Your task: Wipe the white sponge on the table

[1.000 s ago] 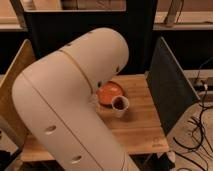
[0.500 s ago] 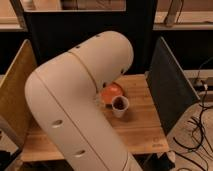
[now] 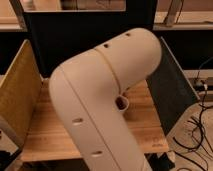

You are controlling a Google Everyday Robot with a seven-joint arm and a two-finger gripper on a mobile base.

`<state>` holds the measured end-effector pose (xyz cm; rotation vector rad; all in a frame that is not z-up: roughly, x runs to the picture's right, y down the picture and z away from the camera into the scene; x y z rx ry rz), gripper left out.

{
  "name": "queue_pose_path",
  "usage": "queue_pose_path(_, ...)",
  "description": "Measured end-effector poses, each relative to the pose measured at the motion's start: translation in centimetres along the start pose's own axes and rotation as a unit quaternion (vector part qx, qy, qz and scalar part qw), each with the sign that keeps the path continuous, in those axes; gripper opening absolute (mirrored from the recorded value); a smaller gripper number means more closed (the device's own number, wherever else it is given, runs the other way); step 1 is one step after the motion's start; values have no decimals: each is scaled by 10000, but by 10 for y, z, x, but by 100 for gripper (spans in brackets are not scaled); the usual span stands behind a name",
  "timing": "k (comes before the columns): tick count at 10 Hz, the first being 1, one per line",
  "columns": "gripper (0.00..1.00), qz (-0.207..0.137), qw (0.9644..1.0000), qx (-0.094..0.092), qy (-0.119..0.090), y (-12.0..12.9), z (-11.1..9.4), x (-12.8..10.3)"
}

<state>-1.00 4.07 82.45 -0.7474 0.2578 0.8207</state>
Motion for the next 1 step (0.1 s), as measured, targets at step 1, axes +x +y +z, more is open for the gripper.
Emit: queue_pose_path(1, 80, 186, 9995, -216, -158, -10, -9, 3)
